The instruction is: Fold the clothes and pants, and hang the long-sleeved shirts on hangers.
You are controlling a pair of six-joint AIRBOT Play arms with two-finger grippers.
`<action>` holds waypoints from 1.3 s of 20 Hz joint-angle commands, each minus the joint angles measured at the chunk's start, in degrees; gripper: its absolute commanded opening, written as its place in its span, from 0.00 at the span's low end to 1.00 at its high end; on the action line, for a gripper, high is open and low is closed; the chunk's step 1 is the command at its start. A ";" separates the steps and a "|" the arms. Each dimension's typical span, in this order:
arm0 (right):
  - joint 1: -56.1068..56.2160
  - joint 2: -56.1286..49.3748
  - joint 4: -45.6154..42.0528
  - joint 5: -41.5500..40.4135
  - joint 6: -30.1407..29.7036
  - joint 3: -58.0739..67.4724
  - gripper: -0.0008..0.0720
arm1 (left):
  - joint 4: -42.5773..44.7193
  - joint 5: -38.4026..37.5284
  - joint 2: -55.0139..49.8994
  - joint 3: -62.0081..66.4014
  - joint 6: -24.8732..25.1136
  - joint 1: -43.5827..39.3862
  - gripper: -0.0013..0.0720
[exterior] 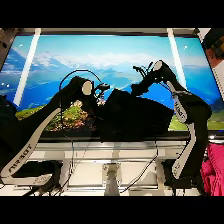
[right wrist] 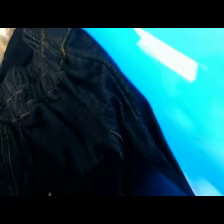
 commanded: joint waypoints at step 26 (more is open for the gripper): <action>-10.10 5.92 -6.67 -18.10 14.60 14.86 0.02 | -6.67 32.48 2.75 0.04 2.49 19.56 0.04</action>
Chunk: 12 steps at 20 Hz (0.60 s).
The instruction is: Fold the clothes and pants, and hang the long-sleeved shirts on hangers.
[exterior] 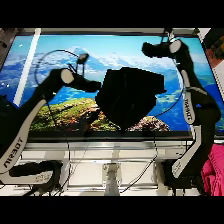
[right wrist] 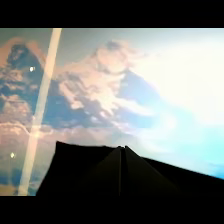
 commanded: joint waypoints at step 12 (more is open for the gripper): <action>-7.50 19.67 21.05 23.12 -17.53 -30.01 0.02 | -33.14 -7.17 -12.41 0.04 37.92 13.22 0.04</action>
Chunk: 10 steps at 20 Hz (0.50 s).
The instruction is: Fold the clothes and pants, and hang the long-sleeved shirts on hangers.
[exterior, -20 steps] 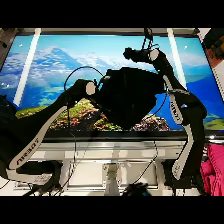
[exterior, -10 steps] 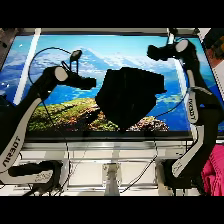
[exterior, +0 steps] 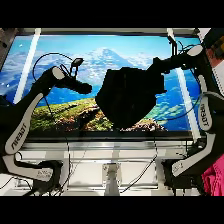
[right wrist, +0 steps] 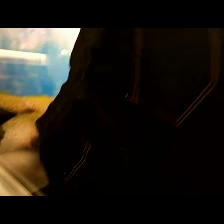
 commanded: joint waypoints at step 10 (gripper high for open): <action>-1.49 23.65 4.48 3.63 -0.35 -21.62 0.06 | -21.68 -6.56 -11.32 0.04 15.08 6.78 0.58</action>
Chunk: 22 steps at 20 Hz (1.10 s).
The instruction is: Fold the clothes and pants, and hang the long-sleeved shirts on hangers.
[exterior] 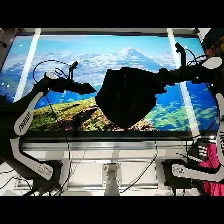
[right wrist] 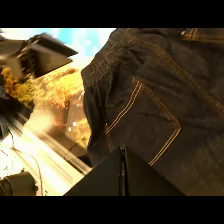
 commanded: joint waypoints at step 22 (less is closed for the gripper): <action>-7.50 15.96 14.36 -9.25 -6.88 -50.23 0.02 | -1.22 -8.02 -0.90 0.04 -0.74 -4.72 0.03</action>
